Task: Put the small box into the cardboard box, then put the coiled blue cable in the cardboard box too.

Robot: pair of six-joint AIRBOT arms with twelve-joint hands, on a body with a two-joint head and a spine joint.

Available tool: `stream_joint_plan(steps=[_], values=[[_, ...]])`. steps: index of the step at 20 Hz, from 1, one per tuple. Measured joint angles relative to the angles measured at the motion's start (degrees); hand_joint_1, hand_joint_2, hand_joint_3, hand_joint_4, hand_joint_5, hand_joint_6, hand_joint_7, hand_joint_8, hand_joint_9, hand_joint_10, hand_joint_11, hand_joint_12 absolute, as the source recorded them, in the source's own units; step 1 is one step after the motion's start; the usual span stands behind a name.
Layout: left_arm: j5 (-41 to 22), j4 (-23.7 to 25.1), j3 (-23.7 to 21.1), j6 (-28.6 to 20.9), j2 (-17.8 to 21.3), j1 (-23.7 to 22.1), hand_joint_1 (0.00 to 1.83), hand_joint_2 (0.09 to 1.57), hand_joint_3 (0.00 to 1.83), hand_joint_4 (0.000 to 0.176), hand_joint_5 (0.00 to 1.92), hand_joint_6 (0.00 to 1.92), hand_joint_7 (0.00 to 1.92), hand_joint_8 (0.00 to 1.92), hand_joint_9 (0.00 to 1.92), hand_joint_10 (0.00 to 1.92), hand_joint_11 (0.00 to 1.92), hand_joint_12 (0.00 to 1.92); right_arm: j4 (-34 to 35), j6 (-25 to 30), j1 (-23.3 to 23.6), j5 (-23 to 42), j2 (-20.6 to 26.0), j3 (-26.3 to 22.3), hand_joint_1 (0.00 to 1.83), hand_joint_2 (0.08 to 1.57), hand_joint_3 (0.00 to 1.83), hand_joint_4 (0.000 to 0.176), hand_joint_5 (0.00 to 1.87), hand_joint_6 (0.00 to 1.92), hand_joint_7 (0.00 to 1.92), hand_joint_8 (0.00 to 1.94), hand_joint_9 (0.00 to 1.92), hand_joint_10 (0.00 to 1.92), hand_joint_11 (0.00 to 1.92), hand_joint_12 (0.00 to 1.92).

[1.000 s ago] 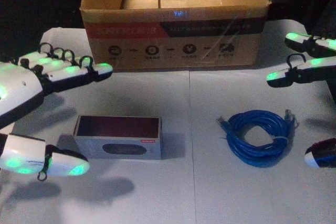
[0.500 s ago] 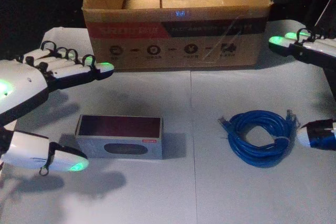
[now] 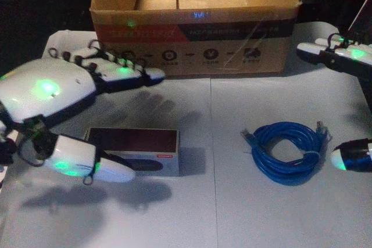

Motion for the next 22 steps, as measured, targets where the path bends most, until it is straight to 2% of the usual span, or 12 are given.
stream_joint_plan(steps=[1, 2, 3, 4, 7, 10, 12, 14, 15, 17, 19, 22], values=[[0.59, 0.81, 0.22, -2.14, -0.42, -0.09, 0.97, 1.00, 0.00, 0.000, 0.80, 0.03, 0.90, 0.04, 0.94, 0.15, 0.64, 0.99, -0.17, -0.02, 0.00, 0.00, 0.00, 0.00, 0.61, 0.99, 0.01, 0.176, 0.02, 0.01, 0.00, 0.00, 0.00, 0.00, 0.00, 0.00], [0.81, 1.77, 0.68, -4.26, -0.42, -0.09, 1.18, 1.15, 0.00, 0.000, 0.88, 0.98, 0.94, 0.97, 1.09, 0.36, 0.80, 1.16, -0.13, -0.02, 0.00, -0.02, 0.00, -0.02, 0.59, 1.00, 0.01, 0.176, 0.03, 0.01, 0.00, 0.00, 0.00, 0.00, 0.00, 0.00], [0.81, 1.79, 1.22, -5.42, -0.48, -0.09, 1.23, 1.14, 0.00, 0.000, 0.96, 0.85, 0.93, 1.25, 1.00, 1.06, 0.90, 1.47, -0.07, -0.02, 0.00, -0.02, 0.02, 0.00, 0.57, 1.01, 0.01, 0.176, 0.04, 0.01, 0.00, 0.00, 0.00, 0.00, 0.00, 0.00], [0.74, 1.25, 1.60, -5.79, -0.52, -0.09, 1.24, 1.13, 0.00, 0.000, 1.00, 0.78, 0.94, 1.26, 1.00, 1.20, 0.95, 1.53, -0.04, -0.02, 0.00, -0.02, 0.02, -0.02, 0.57, 1.01, 0.01, 0.176, 0.03, 0.01, 0.00, 0.00, 0.00, 0.00, 0.00, 0.00], [-0.81, 1.09, 1.62, -6.40, -0.50, -0.07, 1.26, 1.13, 0.00, 0.000, 1.03, 0.70, 0.93, 1.30, 0.92, 1.24, 0.87, 1.55, -0.04, -0.02, 0.00, 0.00, 0.02, 0.00, 0.54, 1.03, 0.01, 0.176, 0.02, 0.00, 0.00, 0.00, 0.00, 0.00, 0.00, 0.00], [-2.95, 1.53, 0.90, -6.67, 2.10, -0.07, 1.24, 1.11, 0.00, 0.000, 1.06, 0.70, 0.94, 1.23, 0.94, 1.06, 0.84, 1.41, 0.04, -0.02, 0.00, -0.15, 0.02, 0.00, 0.56, 1.03, 0.01, 0.176, 0.02, 0.00, 0.00, 0.00, 0.00, 0.00, 0.00, 0.00], [-6.82, 1.44, -0.48, -7.06, 6.38, -0.07, 1.24, 1.08, 0.00, 0.000, 1.13, 0.65, 1.00, 1.08, 1.03, 1.12, 0.96, 1.63, 0.04, -0.02, 0.00, -0.13, 0.11, 0.00, 0.56, 1.04, 0.00, 0.176, 0.03, 0.00, 0.00, 0.00, 0.00, 0.00, 0.00, 0.00], [-11.39, 1.14, -0.70, -7.04, 9.46, -0.09, 1.24, 1.09, 0.00, 0.000, 1.11, 0.66, 0.98, 1.13, 0.95, 1.01, 0.76, 1.53, -0.02, -0.02, 0.00, -0.11, 0.11, -0.02, 0.57, 1.03, 0.00, 0.176, 0.04, 0.01, 0.00, 0.00, 0.00, 0.00, 0.00, 0.00], [-14.01, 0.17, -0.52, -7.02, 10.49, -0.35, 1.34, 1.12, 0.00, 0.000, 1.02, 0.89, 0.92, 1.09, 0.84, 1.19, 0.60, 1.36, 0.04, -0.02, 0.00, -0.09, 0.11, -0.02, 0.53, 1.05, 0.01, 0.176, 0.04, 0.01, 0.00, 0.00, 0.00, 0.00, 0.00, 0.00], [-16.13, 0.04, 0.48, -7.06, 10.71, -2.82, 1.36, 1.15, 0.00, 0.000, 0.87, 1.17, 0.89, 1.07, 0.84, 1.25, 0.71, 1.23, 0.26, -0.02, 0.00, -0.02, -0.07, 0.00, 0.44, 1.10, 0.02, 0.176, 0.00, 0.00, 0.00, 0.00, 0.00, 0.00, 0.00, 0.00], [-17.42, 0.04, 2.43, -6.82, 9.68, -7.37, 1.37, 1.13, 0.00, 0.000, 0.85, 1.16, 0.96, 0.96, 0.91, 1.18, 0.77, 1.21, 0.22, -0.02, 0.00, -0.11, -0.11, 0.00, 0.40, 1.12, 0.02, 0.176, 0.00, 0.00, 0.00, 0.00, 0.00, 0.00, 0.00, 0.00], [-13.00, -0.68, 8.44, -6.16, 4.79, -17.22, 1.37, 1.14, 0.00, 0.000, 0.86, 1.15, 0.91, 1.08, 0.89, 1.20, 0.73, 1.24, 0.11, 0.00, 0.00, -0.09, -0.13, 0.26, 0.44, 1.13, 0.01, 0.176, 0.00, 0.00, 0.00, 0.00, 0.00, 0.00, 0.00, 0.00]])
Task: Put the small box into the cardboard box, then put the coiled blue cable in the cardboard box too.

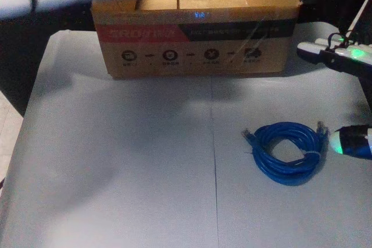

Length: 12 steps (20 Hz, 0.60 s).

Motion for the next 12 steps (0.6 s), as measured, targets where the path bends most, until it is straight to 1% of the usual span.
stream_joint_plan(steps=[1, 2, 3, 4, 5, 6, 7, 8, 9, 10, 11, 12], values=[[3.74, 0.90, 2.27, 0.04, -2.03, -3.76, 1.37, 1.13, 0.00, 0.000, 0.88, 1.10, 0.92, 1.05, 0.90, 1.22, 0.73, 1.29, -0.07, 0.00, 0.00, 0.13, -0.35, 0.46, 0.45, 1.12, 0.00, 0.176, 0.01, 0.00, 0.00, 0.00, 0.00, 0.00, 0.00, 0.00], [8.02, 2.40, 4.35, 0.13, -4.15, -7.69, 1.23, 1.14, 0.00, 0.000, 0.91, 1.08, 0.93, 1.09, 0.88, 0.95, 0.71, 1.35, 0.20, 0.02, 0.00, 0.09, -0.55, 0.59, 0.45, 1.12, 0.00, 0.176, 0.03, 0.01, 0.00, 0.00, 0.00, 0.00, 0.00, 0.00], [11.10, 2.89, 5.95, 0.24, -6.08, -10.27, 1.20, 1.14, 0.00, 0.032, 0.94, 1.05, 0.91, 1.13, 0.88, 0.84, 0.66, 1.42, 0.13, 0.00, 0.00, -0.09, -0.79, 0.81, 0.48, 1.10, 0.00, 0.176, 0.04, 0.01, 0.00, 0.00, 0.00, 0.00, 0.00, 0.00], [12.98, 2.62, 7.39, 0.48, -8.02, -12.11, 1.19, 1.15, 0.00, 0.029, 0.94, 1.05, 0.87, 1.17, 0.86, 0.83, 0.62, 1.47, -0.07, 0.02, 0.02, 0.17, -1.27, 1.11, 0.48, 1.10, 0.00, 0.176, 0.05, 0.01, 0.00, 0.00, 0.01, 0.00, 0.00, 0.00], [14.29, 2.62, 9.14, 0.59, -10.21, -13.18, 1.21, 1.12, 0.00, 0.020, 1.02, 0.91, 0.91, 1.12, 0.90, 0.85, 0.68, 1.48, -0.04, 0.02, 0.00, 0.13, -1.75, 1.38, 0.48, 1.10, 0.00, 0.176, 0.05, 0.01, 0.00, 0.00, 0.00, 0.00, 0.00, 0.00], [15.45, 2.23, 10.75, 0.66, -12.24, -13.40, 1.22, 1.10, 0.00, 0.023, 1.06, 0.84, 0.96, 1.06, 0.95, 0.77, 0.72, 1.39, -0.04, 0.02, 0.00, -0.13, -1.95, 1.57, 0.48, 1.10, 0.00, 0.176, 0.04, 0.00, 0.00, 0.00, 0.00, 0.00, 0.00, 0.00], [18.18, 0.68, 13.38, 0.81, -15.43, -13.40, 1.24, 1.07, 0.00, 0.004, 1.07, 0.78, 1.08, 0.92, 1.14, 0.67, 0.92, 1.35, -0.02, 0.02, 0.00, -0.17, -2.34, 1.77, 0.49, 1.10, 0.00, 0.176, 0.04, 0.00, 0.00, 0.00, 0.00, 0.00, 0.00, 0.00], [19.56, 0.31, 14.51, 0.85, -16.76, -13.40, 1.24, 1.07, 0.00, 0.006, 1.05, 0.80, 1.11, 0.87, 1.17, 0.61, 0.95, 1.30, -0.02, 0.02, 0.00, -0.17, -2.45, 1.86, 0.48, 1.11, 0.00, 0.176, 0.05, 0.01, 0.00, 0.00, 0.00, 0.00, 0.00, 0.00], [21.49, 0.09, 16.39, 0.85, -19.02, -13.46, 1.25, 1.07, 0.00, 0.000, 1.04, 0.79, 1.14, 0.86, 1.27, 0.65, 1.07, 1.37, -0.17, 0.00, 0.00, -0.24, -2.62, 2.10, 0.49, 1.11, 0.00, 0.176, 0.05, 0.01, 0.00, 0.00, 0.00, 0.00, 0.00, 0.00], [22.95, -0.42, 18.18, 0.85, -20.98, -13.75, 1.26, 1.06, 0.00, 0.000, 1.05, 0.76, 1.15, 0.86, 1.24, 0.65, 1.03, 1.37, -0.07, 0.02, 0.00, -0.20, -2.89, 2.45, 0.48, 1.12, 0.00, 0.176, 0.06, 0.01, 0.00, 0.00, 0.00, 0.00, 0.00, 0.00], [24.35, -0.46, 19.61, 0.87, -22.56, -13.97, 1.25, 1.06, 0.00, 0.000, 1.03, 0.83, 1.15, 0.80, 1.20, 0.52, 0.95, 1.30, -0.02, 0.02, 0.00, -0.13, -3.04, 2.67, 0.47, 1.13, 0.01, 0.176, 0.06, 0.01, 0.00, 0.00, 0.00, 0.00, 0.00, 0.00], [25.09, -0.31, 20.35, 0.90, -23.32, -14.08, 1.23, 1.08, 0.00, 0.000, 0.98, 0.91, 1.11, 0.84, 1.09, 0.38, 0.74, 1.26, -0.04, 0.00, 0.00, -0.09, -3.15, 2.78, 0.46, 1.13, 0.00, 0.176, 0.06, 0.01, 0.00, 0.00, 0.00, 0.00, 0.00, 0.00]])
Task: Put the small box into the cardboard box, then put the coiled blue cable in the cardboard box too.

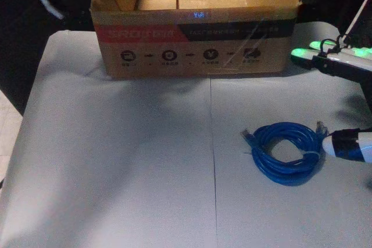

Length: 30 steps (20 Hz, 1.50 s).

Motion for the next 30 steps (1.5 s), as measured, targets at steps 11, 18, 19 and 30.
stream_joint_plan(steps=[11, 18, 19, 30], values=[[2.80, 0.79, -5.88, 7.74, 7.32, -3.15, 0.51, 0.88, 0.00, 0.169, 0.15, 0.00, 0.09, 0.00, 0.08, 0.00, 0.00, 0.43, 0.20, 0.02, 0.02, 0.15, -0.46, -0.02, 0.44, 1.15, 0.00, 0.176, 0.09, 0.00, 0.00, 0.00, 0.00, 0.00, 0.00, 0.00], [-5.40, -0.98, -20.72, 12.20, 21.92, 11.10, 0.54, 0.86, 0.00, 0.171, 0.15, 0.01, 0.10, 0.01, 0.06, 0.01, 0.02, 0.04, -1.07, 0.07, 0.02, 0.15, 0.37, -1.03, 0.73, 0.80, 0.00, 0.176, 0.00, 0.00, 0.00, 0.00, 0.00, 0.00, 0.00, 0.00], [-6.88, -0.85, -22.71, 12.13, 23.30, 13.42, 0.59, 0.81, 0.01, 0.167, 0.14, 0.01, 0.10, 0.01, 0.06, 0.01, 0.01, 0.17, -2.14, 0.07, 0.02, 0.24, 0.28, -1.18, 0.80, 0.77, 0.00, 0.176, 0.03, 0.01, 0.00, 0.00, 0.00, 0.00, 0.00, 0.00], [-14.45, -4.55, -27.63, 9.60, 25.81, 24.79, 0.61, 0.75, 0.01, 0.165, 0.09, 0.00, 0.08, 0.00, 0.06, 0.00, 0.00, 0.34, -3.65, 0.04, 0.11, -4.35, -6.45, 1.79, 0.97, 0.71, 0.00, 0.176, 0.00, 0.00, 0.00, 0.00, 0.00, 0.00, 0.00, 0.00]])
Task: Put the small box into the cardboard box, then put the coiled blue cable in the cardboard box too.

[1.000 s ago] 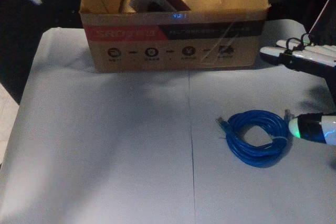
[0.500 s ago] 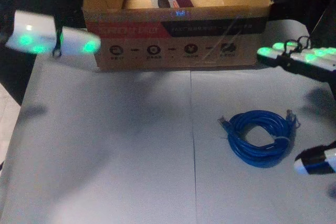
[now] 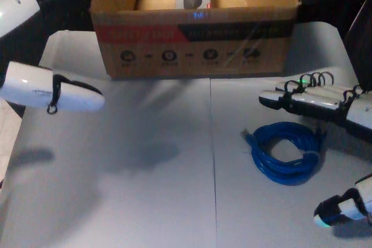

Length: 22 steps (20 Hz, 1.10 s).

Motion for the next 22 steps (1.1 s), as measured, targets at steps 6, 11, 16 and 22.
stream_joint_plan(steps=[6, 11, 16, 22], values=[[-2.40, -3.48, -0.59, -2.40, 0.00, 5.18, 0.63, 0.75, 0.00, 0.176, 0.10, 0.00, 0.12, 0.00, 0.10, 0.00, 0.00, 0.48, -0.02, -0.02, 8.48, -8.46, -5.97, 6.93, 0.90, 0.75, 0.02, 0.176, 0.00, 0.00, 0.00, 0.00, 0.00, 0.00, 0.00, 0.00], [-3.48, -3.21, -0.59, -2.54, -0.11, 5.11, 0.62, 0.78, 0.00, 0.147, 0.12, 0.00, 0.12, 0.00, 0.09, 0.00, 0.00, 0.41, -0.59, 0.00, 8.72, -11.74, -7.02, 8.17, 0.90, 0.76, 0.01, 0.176, 0.00, 0.00, 0.00, 0.00, 0.00, 0.00, 0.00, 0.00], [-3.69, -3.21, -0.59, -3.19, -0.11, 5.49, 0.64, 0.79, 0.00, 0.141, 0.12, 0.00, 0.11, 0.00, 0.09, 0.00, 0.00, 0.36, -3.67, 0.00, 8.72, -15.63, -6.95, 8.17, 0.88, 0.76, 0.00, 0.176, 0.00, 0.00, 0.00, 0.00, 0.00, 0.00, 0.00, 0.00], [-3.76, -3.30, -0.59, -3.89, -0.11, 6.08, 0.59, 0.80, 0.00, 0.165, 0.11, 0.00, 0.14, 0.00, 0.12, 0.00, 0.00, 0.46, -5.66, 0.02, 8.72, -17.77, -6.47, 7.50, 0.89, 0.77, 0.01, 0.176, 0.00, 0.00, 0.00, 0.00, 0.00, 0.00, 0.04, 0.02]])
